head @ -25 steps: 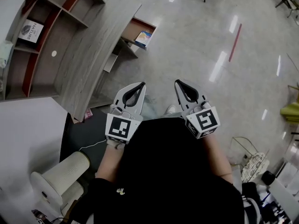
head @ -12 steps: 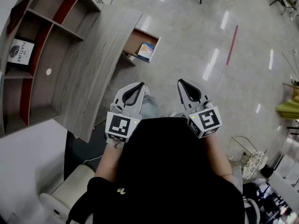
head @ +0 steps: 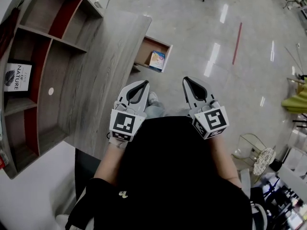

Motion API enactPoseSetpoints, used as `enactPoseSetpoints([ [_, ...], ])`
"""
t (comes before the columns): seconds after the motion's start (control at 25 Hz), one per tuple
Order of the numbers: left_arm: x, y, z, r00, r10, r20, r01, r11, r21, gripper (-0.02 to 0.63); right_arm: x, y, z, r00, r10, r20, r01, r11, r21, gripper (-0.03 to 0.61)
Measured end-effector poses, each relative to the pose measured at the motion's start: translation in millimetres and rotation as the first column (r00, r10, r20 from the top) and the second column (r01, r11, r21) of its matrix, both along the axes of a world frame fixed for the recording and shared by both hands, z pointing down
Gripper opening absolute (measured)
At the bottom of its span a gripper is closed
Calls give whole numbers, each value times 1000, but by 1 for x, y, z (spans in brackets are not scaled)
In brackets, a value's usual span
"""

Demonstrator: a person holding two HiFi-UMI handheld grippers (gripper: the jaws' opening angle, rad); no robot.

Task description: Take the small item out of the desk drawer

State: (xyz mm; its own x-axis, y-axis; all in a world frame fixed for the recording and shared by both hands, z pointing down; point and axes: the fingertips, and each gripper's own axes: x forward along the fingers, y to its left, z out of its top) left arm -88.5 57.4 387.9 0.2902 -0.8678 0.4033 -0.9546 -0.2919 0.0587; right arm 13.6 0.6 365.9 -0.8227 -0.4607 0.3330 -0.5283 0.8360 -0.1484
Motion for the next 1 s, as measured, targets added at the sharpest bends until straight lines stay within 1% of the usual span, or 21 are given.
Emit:
enactPoseSetpoints([
  [0.2,-19,-14,25,1000,3,-16,-5,998,-66,8,-15,-9,4,999,30,-38,-30,999,-10,-2],
  [0.32,-19,-21,39,998,-2,-70,-5,995,-104,8,-14,-13,8,997,39,-64,-40,999,-14,-2],
  [0.4,-17,-27,48,993,-18,-118,2,992,-130,8,-10,-16,9,996,49,-80,-51,999,-18,-2],
  [0.52,-15,-36,63,984,-49,-169,19,985,-173,8,1,-23,12,993,63,-103,-66,997,-30,-2],
  [0.64,-12,-44,83,971,-99,-219,47,972,-228,9,14,-33,15,989,78,-122,-82,996,-31,-3],
  [0.8,-7,-55,113,951,-154,-267,69,951,-301,9,34,-47,17,984,113,-139,-119,992,-35,-2],
  [0.92,-6,-64,133,930,-197,-310,80,932,-352,8,48,-56,18,978,148,-148,-157,986,-48,-2],
  [1.0,-6,-67,149,914,-227,-337,86,918,-386,9,58,-55,23,976,146,-160,-156,987,-49,-2],
])
